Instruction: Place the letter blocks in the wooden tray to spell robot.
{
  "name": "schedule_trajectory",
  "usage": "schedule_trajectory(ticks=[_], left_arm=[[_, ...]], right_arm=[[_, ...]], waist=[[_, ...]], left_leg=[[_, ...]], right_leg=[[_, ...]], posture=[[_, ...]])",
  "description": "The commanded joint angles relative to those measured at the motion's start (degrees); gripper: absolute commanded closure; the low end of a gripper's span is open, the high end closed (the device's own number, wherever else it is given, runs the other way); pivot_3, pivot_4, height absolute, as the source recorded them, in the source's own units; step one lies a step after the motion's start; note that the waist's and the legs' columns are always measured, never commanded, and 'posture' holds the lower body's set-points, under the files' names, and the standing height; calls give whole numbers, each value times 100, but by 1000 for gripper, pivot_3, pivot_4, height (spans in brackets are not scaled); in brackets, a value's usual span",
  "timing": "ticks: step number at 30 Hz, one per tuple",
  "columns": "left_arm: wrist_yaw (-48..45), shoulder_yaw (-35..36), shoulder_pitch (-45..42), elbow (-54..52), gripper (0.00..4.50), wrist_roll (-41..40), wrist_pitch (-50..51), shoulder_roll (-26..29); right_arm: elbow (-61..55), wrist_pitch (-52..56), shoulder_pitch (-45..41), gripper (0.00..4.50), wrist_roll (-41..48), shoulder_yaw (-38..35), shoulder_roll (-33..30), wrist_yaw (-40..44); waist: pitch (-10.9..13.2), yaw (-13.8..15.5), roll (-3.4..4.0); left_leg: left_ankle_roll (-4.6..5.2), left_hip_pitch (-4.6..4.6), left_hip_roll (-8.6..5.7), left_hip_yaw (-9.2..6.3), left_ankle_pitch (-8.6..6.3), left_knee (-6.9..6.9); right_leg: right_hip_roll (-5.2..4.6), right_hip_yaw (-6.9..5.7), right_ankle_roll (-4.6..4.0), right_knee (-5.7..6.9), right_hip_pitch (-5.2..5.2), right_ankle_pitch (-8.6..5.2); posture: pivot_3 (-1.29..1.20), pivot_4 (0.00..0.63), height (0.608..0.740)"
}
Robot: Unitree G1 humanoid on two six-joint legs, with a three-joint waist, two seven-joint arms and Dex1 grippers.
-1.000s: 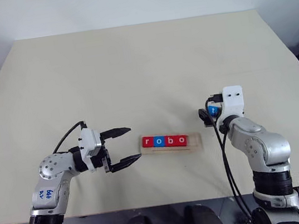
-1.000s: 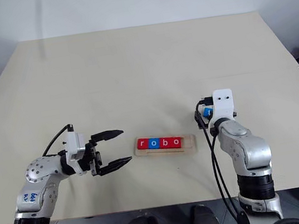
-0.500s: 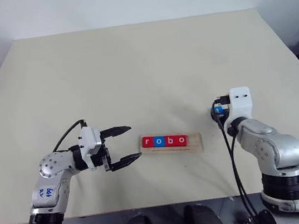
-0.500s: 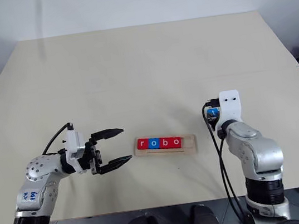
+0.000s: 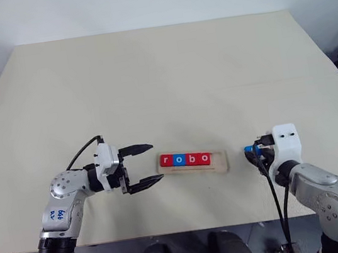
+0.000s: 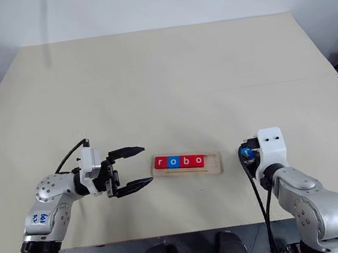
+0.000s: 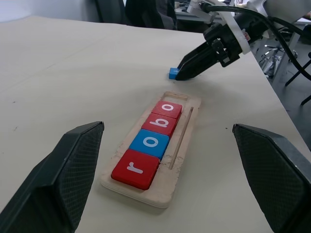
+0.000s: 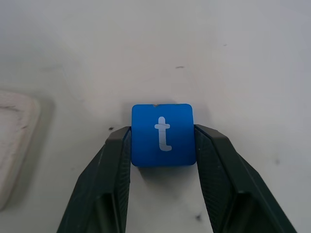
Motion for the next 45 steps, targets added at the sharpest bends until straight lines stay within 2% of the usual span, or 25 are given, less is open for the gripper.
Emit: schedule_trajectory(ticks=[1, 6, 9, 13, 17, 21, 23, 27, 30, 36, 39, 42, 45], left_arm=[[-54, 13, -98, -76, 0, -69, 1, 2], [-44, 33, -87, -79, 0, -47, -17, 1], [3, 47, -60, -95, 0, -31, -37, -17], [72, 69, -5, -139, 0, -27, -71, -33], [128, 108, 49, -187, 0, -39, -120, -38], [72, 126, 117, -313, 0, -89, -101, 28], [52, 130, 134, -370, 0, -103, -79, 61], [-20, 73, 110, -459, 0, -70, -28, 163], [-66, 43, 108, -505, 0, -3, -183, 180], [-313, 24, 139, -484, 0, -59, -235, 271], [-316, 16, 112, -462, 0, -60, -226, 274], [-294, 15, 106, -478, 0, -60, -203, 269], [-270, 20, 134, -509, 0, -61, -193, 267]], right_arm=[[-90, -162, 43, 1658, 103, -124, -125, 225], [364, -721, -38, 10, 500, -389, -1123, 1386], [857, -1361, 116, 10, 661, -465, -1901, 2312], [1672, -3209, 367, 10, 538, -420, -2725, 3823], [2967, -5923, 772, 10, -62, -396, -3157, 5167], [4623, -7582, 728, 10, -54, -593, -3405, 6246], [5224, -8057, 607, 10, -20, -598, -3526, 6597], [6076, -8141, 256, 10, -37, -339, -3948, 7289], [6447, -8369, -187, 10, -102, -115, -3975, 7506], [6346, -8160, -883, 10, -246, 653, -3992, 7896], [6447, -8135, -1403, 10, -479, 1124, -3963, 8040], [6568, -8253, -1740, 10, -1141, 1631, -4085, 7862], [6761, -8348, -2001, 10, -1199, 1806, -4002, 8007]], waist=[[0, 0, -1], [0, 16, -1], [0, 12, -1], [0, 16, -2], [1, 31, -4], [2, 31, -7], [3, 29, -8], [4, 4, -7], [4, -15, -7], [4, 10, -6], [4, 10, -5], [4, 14, -5], [5, 24, -5]], left_leg=[[0, 0, 0, 0, 0, 0], [2, -1, -4, 0, -1, 2], [3, -1, -4, 0, -1, 1], [3, 0, -4, 5, -1, 2], [3, 3, -5, 33, -1, 3], [3, 7, -5, 43, 0, 10], [4, 18, -4, 48, 0, 10], [3, 64, 1, 56, 0, 4], [3, 86, 8, 56, 0, 2], [3, 84, 4, 55, 0, 7], [3, 83, 4, 53, 0, 7], [3, 82, 4, 52, 0, 8], [3, 78, 3, 51, 0, 8]], right_leg=[[0, 0, 0, -1, 1, 0], [-1, 1, 0, -7, 3, 0], [-1, -2, 1, -11, 6, 0], [0, -3, 1, -13, 9, 1], [0, -6, 2, -16, 15, 1], [-1, -5, 6, -16, 19, 3], [-2, -3, 6, -15, 27, 3], [-1, 1, 6, -19, 65, 3], [2, 0, 4, -21, 86, 2], [-5, 0, 4, -20, 88, 2], [-8, -2, 4, -19, 88, 2], [-7, -3, 4, -20, 87, 2], [-9, -6, 4, -23, 87, 2]], posture=[[0, 150, 740], [0, 150, 740], [0, 150, 740], [0, 150, 740], [0, 150, 740], [0, 150, 740], [0, 150, 740], [0, 150, 740], [0, 150, 740], [0, 150, 740], [0, 150, 740], [0, 150, 740], [0, 150, 740]])
